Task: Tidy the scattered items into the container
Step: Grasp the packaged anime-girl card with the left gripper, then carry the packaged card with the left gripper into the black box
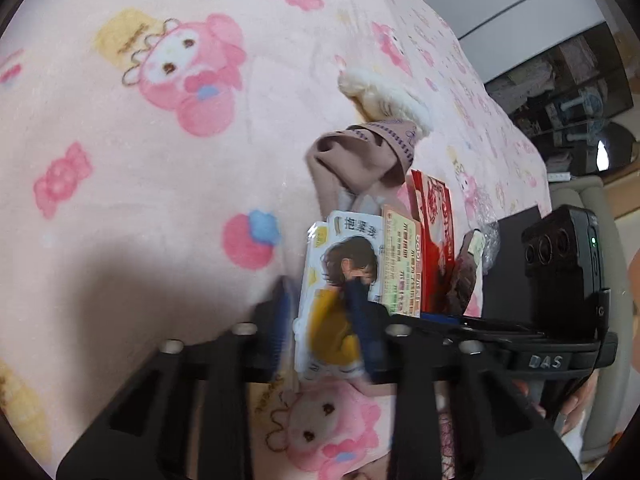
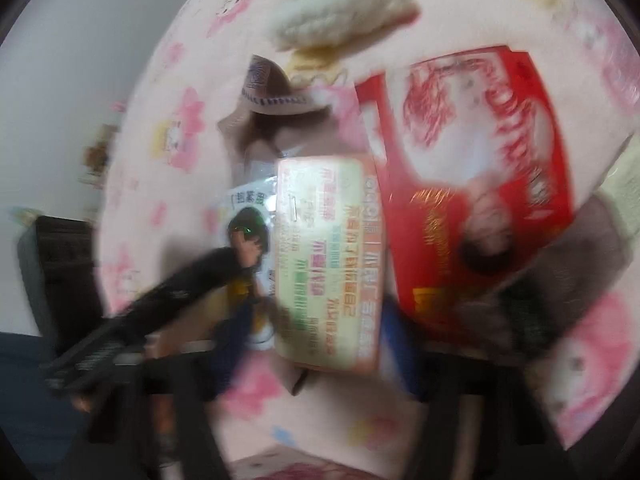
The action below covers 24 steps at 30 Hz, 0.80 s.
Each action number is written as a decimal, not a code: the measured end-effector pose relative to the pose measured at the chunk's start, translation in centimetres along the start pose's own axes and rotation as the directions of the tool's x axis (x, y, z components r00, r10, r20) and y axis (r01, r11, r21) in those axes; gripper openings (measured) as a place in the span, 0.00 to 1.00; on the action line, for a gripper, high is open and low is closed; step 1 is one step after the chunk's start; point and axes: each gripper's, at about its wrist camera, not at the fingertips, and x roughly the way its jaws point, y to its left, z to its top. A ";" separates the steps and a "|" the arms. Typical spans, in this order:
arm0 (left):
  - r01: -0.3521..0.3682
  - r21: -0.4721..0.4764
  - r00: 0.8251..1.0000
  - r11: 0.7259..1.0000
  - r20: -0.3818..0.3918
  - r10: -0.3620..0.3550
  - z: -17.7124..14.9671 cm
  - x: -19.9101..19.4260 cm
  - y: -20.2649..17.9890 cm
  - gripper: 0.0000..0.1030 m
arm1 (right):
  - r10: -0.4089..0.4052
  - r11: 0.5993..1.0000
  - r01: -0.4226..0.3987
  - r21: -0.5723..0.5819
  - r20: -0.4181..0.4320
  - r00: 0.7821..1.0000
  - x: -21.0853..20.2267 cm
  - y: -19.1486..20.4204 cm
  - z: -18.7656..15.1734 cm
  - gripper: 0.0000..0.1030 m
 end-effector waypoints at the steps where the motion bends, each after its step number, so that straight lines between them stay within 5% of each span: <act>1: -0.016 0.012 1.000 1.000 0.013 0.016 -0.2 -0.3 -0.3 0.15 | -0.006 1.000 0.006 -0.004 0.009 1.000 -0.1 0.1 -0.2 0.34; 4: -0.032 0.025 0.999 0.999 0.044 0.031 -0.7 -1.9 -0.4 0.06 | 0.022 1.000 -0.021 -0.010 0.040 0.999 -1.0 0.5 -0.9 0.19; 7: -0.027 0.034 0.997 0.999 0.068 0.024 -1.4 -3.6 -0.9 0.06 | 0.057 0.998 -0.055 -0.024 0.082 0.995 -1.9 0.1 -0.4 0.15; 11: -0.040 0.090 0.994 0.995 0.106 0.030 -2.1 -6.1 -3.2 0.06 | 0.032 0.996 -0.019 -0.085 0.152 0.988 -4.9 2.4 -2.4 0.14; 18: 0.040 0.191 0.990 0.981 0.127 -0.065 -3.3 -9.2 -8.3 0.06 | -0.007 0.993 0.041 -0.115 0.281 0.960 -9.4 4.0 -4.9 0.14; 24: 0.081 0.288 0.993 0.954 0.054 -0.101 -4.5 -6.9 -14.9 0.06 | -0.085 0.993 0.109 -0.048 0.355 0.931 -16.5 -1.8 -9.3 0.14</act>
